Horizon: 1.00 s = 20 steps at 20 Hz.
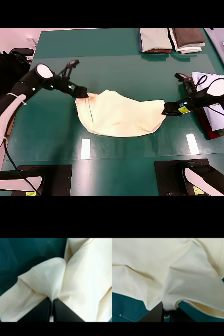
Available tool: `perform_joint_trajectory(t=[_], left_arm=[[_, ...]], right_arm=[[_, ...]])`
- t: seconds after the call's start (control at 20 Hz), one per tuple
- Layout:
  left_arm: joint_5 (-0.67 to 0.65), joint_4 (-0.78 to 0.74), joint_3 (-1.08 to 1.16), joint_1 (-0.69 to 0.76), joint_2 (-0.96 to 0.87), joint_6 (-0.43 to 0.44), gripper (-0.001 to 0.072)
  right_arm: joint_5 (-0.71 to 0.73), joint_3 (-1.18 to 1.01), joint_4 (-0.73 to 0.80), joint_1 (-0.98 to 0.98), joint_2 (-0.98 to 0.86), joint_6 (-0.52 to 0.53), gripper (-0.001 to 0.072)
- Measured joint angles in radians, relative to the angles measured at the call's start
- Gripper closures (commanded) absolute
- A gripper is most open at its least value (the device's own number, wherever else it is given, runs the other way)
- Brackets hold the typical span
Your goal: Fold the shirts.
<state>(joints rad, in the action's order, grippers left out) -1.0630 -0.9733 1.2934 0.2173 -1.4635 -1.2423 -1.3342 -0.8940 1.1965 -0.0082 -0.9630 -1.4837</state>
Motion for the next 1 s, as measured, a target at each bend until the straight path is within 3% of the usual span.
perform_joint_trajectory(t=[0.6,0.8,1.0], left_arm=[[-0.015,-0.255,0.465,-0.063,0.524,-0.112,0.0685],[-0.014,-0.274,0.585,-0.065,0.608,-0.126,0.0685],[-0.056,-0.350,0.593,-0.065,0.582,-0.157,0.0684]], right_arm=[[-0.130,-0.470,0.000,-0.230,0.227,-0.001,0.0689],[-0.179,-0.625,-0.008,-0.288,0.248,0.000,0.0690],[-0.236,-0.713,-0.005,-0.304,0.183,-0.008,0.0690]])
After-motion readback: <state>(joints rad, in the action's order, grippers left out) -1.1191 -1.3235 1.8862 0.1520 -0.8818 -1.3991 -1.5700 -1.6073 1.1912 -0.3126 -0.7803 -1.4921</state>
